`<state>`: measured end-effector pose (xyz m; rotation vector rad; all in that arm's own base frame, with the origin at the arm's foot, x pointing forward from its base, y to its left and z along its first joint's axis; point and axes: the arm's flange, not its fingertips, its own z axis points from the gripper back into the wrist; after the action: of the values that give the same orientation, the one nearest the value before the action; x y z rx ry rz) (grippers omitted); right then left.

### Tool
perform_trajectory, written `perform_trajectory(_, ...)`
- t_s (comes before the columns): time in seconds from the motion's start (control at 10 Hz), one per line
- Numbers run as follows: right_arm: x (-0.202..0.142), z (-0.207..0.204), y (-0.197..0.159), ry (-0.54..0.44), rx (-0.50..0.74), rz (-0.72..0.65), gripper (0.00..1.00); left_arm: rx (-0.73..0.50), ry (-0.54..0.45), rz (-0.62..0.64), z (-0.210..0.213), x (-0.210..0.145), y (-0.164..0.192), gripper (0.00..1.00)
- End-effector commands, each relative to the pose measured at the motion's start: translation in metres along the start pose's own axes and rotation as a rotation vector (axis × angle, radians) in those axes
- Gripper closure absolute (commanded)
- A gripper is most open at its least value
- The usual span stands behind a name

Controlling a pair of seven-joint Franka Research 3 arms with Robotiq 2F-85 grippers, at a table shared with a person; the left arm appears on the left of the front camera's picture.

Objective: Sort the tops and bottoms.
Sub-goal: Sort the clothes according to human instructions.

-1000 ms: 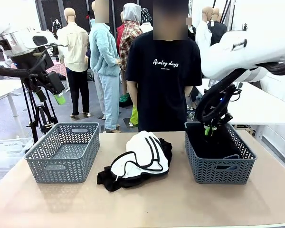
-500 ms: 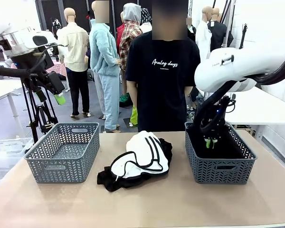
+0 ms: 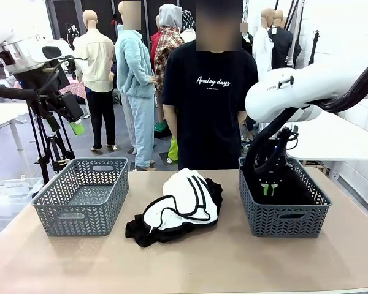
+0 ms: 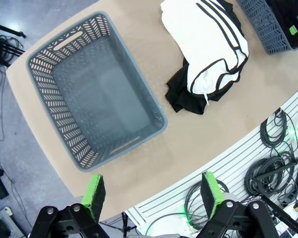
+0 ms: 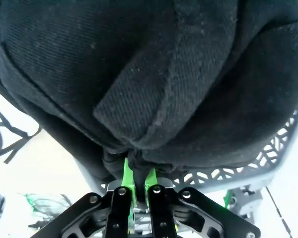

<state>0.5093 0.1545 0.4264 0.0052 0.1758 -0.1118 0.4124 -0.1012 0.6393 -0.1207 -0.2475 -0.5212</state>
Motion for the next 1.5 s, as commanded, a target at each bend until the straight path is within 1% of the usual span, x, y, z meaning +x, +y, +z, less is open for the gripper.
perform_trajectory(0.0, 0.001, 0.01, -0.005, -0.012, 0.003, -0.042, 0.73, -0.006, -0.014, 0.004, 0.0, -0.002, 0.001, 0.0)
perform_trajectory(0.4, -0.02, 0.051, -0.022, -0.089, 0.027, -0.078, 0.01, -0.006, -0.014, 0.004, 0.0, -0.002, 0.001, 0.0)
perform_trajectory(0.8, -0.036, 0.071, -0.022, -0.139, 0.023, -0.057, 0.0, -0.006, -0.014, 0.004, 0.0, -0.002, 0.001, 0.0)
perform_trajectory(1.1, -0.058, 0.087, -0.019, -0.203, 0.03, -0.038, 0.0, -0.006, -0.014, 0.004, 0.0, -0.002, 0.001, 0.0)
perform_trajectory(1.4, -0.076, 0.097, -0.015, -0.268, 0.005, -0.03, 0.0, -0.006, -0.014, 0.004, 0.0, -0.002, 0.001, 0.0)
